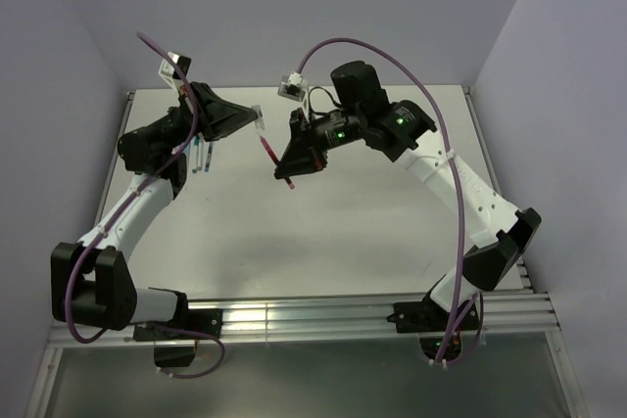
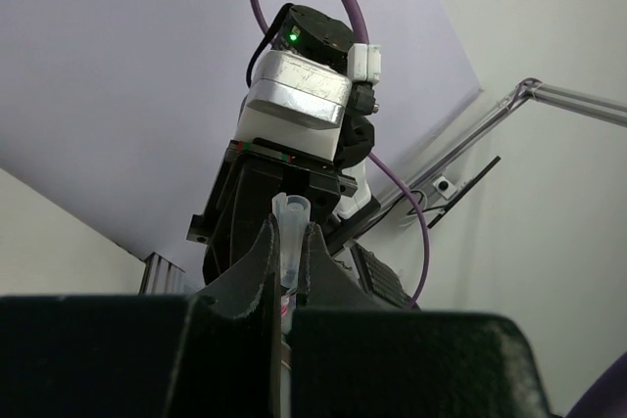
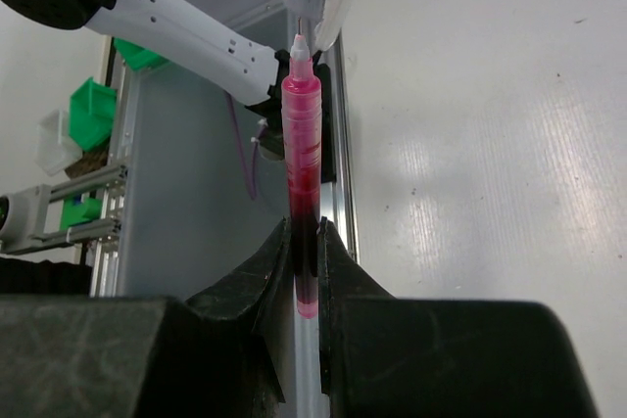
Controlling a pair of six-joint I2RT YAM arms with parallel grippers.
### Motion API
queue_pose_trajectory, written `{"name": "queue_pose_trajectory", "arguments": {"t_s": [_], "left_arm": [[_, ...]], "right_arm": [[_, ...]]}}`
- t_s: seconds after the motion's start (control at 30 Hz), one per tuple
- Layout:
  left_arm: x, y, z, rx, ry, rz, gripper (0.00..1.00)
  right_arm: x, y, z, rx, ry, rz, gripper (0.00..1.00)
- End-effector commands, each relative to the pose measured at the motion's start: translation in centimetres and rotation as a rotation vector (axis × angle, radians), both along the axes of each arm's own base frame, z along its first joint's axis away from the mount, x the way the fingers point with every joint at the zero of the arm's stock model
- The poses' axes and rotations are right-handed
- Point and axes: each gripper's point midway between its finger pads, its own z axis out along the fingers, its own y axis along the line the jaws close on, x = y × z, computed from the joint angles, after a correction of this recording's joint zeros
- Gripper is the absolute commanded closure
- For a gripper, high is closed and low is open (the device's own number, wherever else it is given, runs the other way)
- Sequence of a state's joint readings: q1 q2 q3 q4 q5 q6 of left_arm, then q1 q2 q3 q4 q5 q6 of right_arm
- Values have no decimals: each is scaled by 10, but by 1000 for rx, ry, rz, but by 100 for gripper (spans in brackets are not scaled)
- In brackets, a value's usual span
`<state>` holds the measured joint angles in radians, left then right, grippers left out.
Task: Insert the pens into the pen caps
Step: Insert the pen cap onto the pen.
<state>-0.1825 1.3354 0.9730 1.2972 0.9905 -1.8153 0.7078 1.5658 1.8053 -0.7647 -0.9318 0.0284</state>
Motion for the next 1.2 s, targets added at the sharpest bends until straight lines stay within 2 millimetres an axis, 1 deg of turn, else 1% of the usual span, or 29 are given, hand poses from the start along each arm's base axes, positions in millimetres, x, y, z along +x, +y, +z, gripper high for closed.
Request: {"name": "queue_pose_trajectory", "arguments": {"t_s": [0.0,0.13,0.4,0.63,0.83,0.93,0.97,1.03,1.1,1.17], "left_arm": [[-77,16,29,-94,-608,12,100],[-76,16,28,-94,-602,10,100],[-79,16,27,-94,-605,11,100],[-85,13,23,-76,-638,8,100],[-93,8,20,-76,-695,11,100],[-89,6,19,-56,-763,48,100],[-87,7,20,-59,-810,78,100],[-81,8,21,-75,-831,107,100],[-74,11,29,-111,-835,142,100],[-66,17,41,-158,-787,162,100]], "right_arm": [[-7,-11,18,41,-54,-3,100],[-7,-11,19,44,-55,-4,100],[-2,-8,15,36,-31,-3,100],[5,-6,20,47,-7,-13,100],[3,-2,21,60,31,15,100],[0,-2,24,74,35,31,100],[-1,-2,25,77,34,32,100],[0,-1,28,83,30,30,100],[3,1,33,91,27,28,100],[6,3,37,97,19,16,100]]}}
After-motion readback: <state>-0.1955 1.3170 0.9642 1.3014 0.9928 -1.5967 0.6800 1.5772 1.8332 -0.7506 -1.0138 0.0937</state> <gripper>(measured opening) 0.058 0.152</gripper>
